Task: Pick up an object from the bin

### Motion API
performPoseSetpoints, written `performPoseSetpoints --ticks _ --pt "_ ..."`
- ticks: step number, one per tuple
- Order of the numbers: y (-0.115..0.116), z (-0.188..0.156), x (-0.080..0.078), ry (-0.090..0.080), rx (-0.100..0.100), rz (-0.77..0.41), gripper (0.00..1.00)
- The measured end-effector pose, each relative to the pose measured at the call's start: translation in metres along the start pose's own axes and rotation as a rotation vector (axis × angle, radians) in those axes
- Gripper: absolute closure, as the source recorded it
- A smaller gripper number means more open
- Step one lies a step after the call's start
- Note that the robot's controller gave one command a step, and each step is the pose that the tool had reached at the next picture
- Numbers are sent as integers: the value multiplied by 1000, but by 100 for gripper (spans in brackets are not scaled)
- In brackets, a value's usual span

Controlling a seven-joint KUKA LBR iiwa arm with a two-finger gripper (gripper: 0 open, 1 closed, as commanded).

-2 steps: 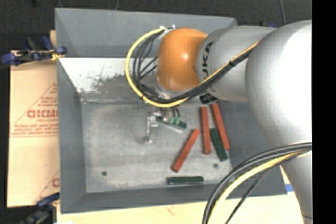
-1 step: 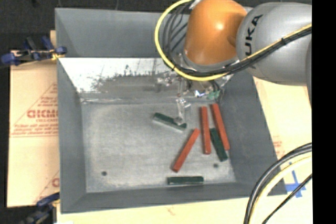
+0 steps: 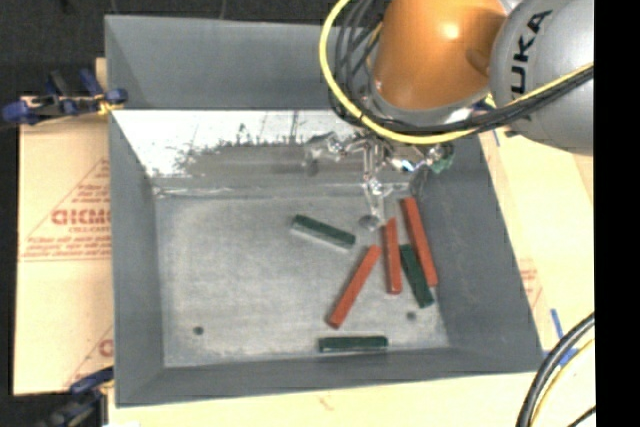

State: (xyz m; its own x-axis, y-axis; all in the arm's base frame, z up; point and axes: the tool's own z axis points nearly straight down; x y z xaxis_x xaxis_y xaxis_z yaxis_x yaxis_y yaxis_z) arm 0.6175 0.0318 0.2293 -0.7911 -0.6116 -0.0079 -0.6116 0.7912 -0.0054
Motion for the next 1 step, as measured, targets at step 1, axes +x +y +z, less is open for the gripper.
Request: performPoseSetpoints --ticks 1 --pt "10 148 44 8 -11 -225 0"
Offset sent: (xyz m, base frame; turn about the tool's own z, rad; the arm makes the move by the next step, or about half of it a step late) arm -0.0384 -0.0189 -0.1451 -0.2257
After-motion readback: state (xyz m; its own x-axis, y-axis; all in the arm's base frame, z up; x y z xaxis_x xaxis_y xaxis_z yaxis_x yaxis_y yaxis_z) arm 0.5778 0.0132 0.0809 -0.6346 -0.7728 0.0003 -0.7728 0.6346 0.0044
